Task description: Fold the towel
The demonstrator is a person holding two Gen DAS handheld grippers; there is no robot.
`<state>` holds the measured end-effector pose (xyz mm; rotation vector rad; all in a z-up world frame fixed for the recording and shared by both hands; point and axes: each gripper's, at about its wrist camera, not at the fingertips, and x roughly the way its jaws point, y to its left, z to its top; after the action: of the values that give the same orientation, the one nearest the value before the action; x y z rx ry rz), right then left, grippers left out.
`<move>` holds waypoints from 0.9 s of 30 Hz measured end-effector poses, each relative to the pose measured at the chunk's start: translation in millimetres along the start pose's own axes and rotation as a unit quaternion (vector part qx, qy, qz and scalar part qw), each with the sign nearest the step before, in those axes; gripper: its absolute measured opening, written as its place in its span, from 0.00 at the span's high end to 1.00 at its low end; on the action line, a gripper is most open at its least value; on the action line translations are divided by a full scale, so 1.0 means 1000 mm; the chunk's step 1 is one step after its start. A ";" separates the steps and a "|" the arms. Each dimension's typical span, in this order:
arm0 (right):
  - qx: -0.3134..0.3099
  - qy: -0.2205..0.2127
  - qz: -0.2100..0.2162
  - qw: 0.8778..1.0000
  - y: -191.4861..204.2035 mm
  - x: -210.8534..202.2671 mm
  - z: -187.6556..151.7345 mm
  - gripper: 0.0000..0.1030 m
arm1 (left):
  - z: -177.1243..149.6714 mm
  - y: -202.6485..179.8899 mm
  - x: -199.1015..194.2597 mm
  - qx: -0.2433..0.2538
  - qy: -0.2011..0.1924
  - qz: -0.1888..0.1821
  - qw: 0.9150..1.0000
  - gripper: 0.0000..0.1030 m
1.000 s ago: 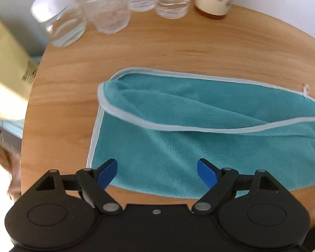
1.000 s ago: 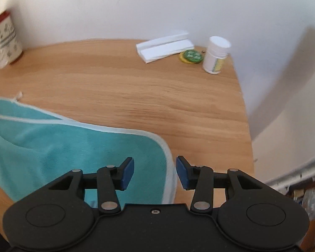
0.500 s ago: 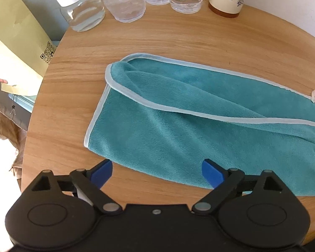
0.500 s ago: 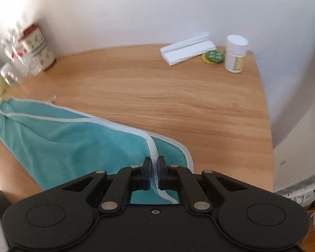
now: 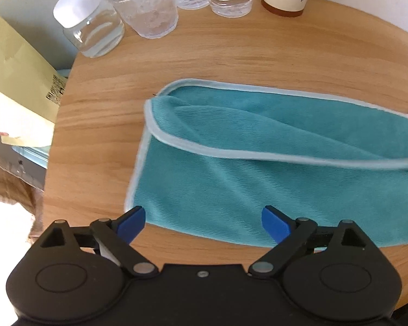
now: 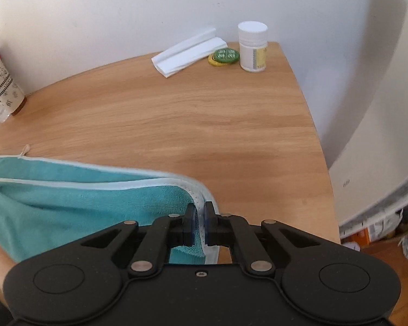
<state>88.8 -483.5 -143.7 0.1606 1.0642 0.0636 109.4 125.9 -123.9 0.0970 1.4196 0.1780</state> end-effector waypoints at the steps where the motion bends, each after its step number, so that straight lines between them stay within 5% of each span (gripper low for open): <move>1: 0.002 -0.002 0.002 1.000 0.000 0.002 0.002 0.95 | 0.001 0.001 0.000 -0.001 0.001 0.000 1.000 0.09; 6: -0.003 0.014 -0.029 0.999 0.003 0.012 0.004 0.94 | 0.004 0.005 0.004 -0.008 0.003 -0.005 1.000 0.08; 8: -0.009 0.015 -0.045 0.999 0.007 0.013 0.006 0.79 | 0.004 0.007 0.005 -0.014 0.002 -0.010 1.000 0.08; 9: -0.022 0.015 -0.062 0.998 0.011 0.013 0.007 0.63 | 0.004 0.008 0.006 -0.016 0.002 -0.015 1.000 0.08; 16: -0.099 -0.007 -0.116 0.988 0.044 -0.015 0.008 0.62 | 0.004 0.016 0.002 0.015 -0.025 -0.033 0.999 0.02; 20: -0.138 -0.008 -0.076 0.988 0.089 -0.021 0.009 0.62 | 0.004 0.029 -0.003 0.033 -0.045 -0.052 0.997 0.01; 24: -0.195 0.009 0.010 0.981 0.155 -0.008 0.007 0.62 | 0.004 0.040 -0.004 0.050 -0.067 -0.049 0.995 0.01; 27: -0.212 0.021 0.028 0.977 0.191 0.005 0.003 0.62 | 0.008 0.042 -0.001 0.076 -0.074 -0.058 0.993 0.01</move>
<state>98.8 -295.0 -116.1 -0.1982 1.0659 0.3428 114.4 167.7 -114.5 0.1496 1.2859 -0.0341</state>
